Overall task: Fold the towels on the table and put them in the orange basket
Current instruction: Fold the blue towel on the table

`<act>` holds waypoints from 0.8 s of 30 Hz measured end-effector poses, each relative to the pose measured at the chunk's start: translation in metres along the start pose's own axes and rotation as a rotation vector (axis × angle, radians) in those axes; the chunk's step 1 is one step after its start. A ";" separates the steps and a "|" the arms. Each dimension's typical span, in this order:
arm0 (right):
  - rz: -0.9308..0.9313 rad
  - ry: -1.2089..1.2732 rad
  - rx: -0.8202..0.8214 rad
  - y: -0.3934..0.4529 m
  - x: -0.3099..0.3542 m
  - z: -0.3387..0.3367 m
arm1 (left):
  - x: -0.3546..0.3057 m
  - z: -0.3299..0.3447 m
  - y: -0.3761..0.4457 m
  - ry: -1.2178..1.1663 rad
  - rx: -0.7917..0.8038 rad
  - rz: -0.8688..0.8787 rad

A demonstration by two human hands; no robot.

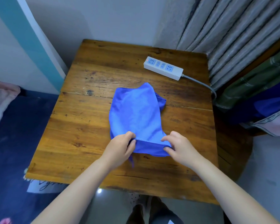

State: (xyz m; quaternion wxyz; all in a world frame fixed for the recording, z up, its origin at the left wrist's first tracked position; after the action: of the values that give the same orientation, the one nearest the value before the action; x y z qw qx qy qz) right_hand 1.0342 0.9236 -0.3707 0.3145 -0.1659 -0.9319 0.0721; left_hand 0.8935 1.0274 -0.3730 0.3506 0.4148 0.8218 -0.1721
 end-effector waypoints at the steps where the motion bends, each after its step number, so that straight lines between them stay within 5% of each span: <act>1: -0.014 -0.015 0.030 0.000 0.001 0.009 | 0.002 -0.007 -0.006 -0.004 0.017 0.008; 7: 0.109 -0.199 0.192 0.003 -0.012 0.043 | 0.034 -0.032 -0.022 0.069 0.157 -0.063; 10: 0.145 -0.238 0.112 0.030 -0.009 0.021 | 0.038 -0.044 -0.006 0.297 0.152 0.034; 14: 0.087 -0.194 -0.277 0.078 0.025 -0.074 | 0.020 -0.108 0.053 0.330 -0.170 -0.181; 19: -0.253 -0.025 -0.895 0.078 0.094 -0.206 | -0.057 -0.208 0.097 0.105 -0.701 -0.042; 24: -0.515 0.009 -0.921 0.031 0.135 -0.224 | -0.080 -0.236 0.064 0.075 -0.825 0.194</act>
State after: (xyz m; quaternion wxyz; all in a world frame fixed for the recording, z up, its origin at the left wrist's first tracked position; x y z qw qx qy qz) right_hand 1.0785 1.0075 -0.1247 0.2205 -0.0528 -0.8763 -0.4250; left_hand 0.8758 1.1563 -0.1504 0.4719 0.3212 0.7910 0.2203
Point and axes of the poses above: each hand's wrist, its own y-axis towards the middle knuckle, its own z-axis out of the palm, x = y × z, the point moved 7 cm from there along y, towards the middle knuckle, and after that the axes turned 2 degrees about -z, right-handed, at the moved point
